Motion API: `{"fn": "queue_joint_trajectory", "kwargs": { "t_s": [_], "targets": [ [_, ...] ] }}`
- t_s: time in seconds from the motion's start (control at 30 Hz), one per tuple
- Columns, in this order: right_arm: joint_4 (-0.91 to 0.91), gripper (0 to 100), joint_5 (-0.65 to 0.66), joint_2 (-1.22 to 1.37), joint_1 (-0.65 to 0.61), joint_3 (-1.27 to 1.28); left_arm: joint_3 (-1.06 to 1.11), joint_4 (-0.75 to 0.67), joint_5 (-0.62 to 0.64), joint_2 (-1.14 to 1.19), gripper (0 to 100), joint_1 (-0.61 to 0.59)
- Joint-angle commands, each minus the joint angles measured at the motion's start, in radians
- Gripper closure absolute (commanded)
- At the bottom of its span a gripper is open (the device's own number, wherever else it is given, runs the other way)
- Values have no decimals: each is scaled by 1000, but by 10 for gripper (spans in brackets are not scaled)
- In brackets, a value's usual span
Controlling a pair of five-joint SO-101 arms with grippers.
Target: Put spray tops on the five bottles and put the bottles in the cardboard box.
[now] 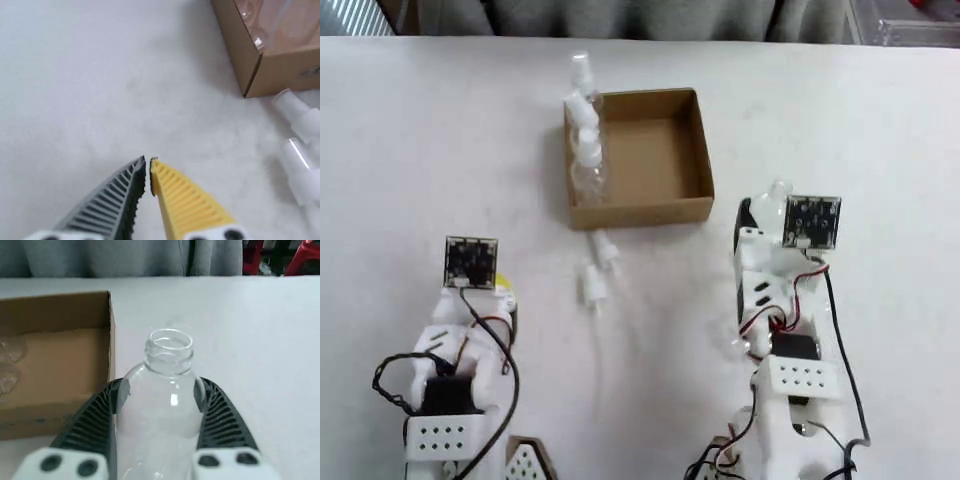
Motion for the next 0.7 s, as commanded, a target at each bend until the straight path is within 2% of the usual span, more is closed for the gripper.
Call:
{"fn": "queue_joint_trajectory", "kwargs": {
  "t_s": [0.0, 0.13, 0.3, 0.43, 0.67],
  "targets": [
    [-231, 982, -11, -22, -12, 54, -48, 15, 12, -15, 977, 19],
    [-282, 982, -11, -22, -12, 92, -209, 155, 12, -10, 977, 27],
    [-282, 982, -11, -16, -12, 95, -483, 336, 14, -8, 977, 125],
    [-280, 982, -11, -15, -12, 97, -635, 391, 81, 22, 976, 185],
    [-280, 982, -11, -15, -19, 110, -838, 390, 104, 467, 976, 260]
  ]
}}
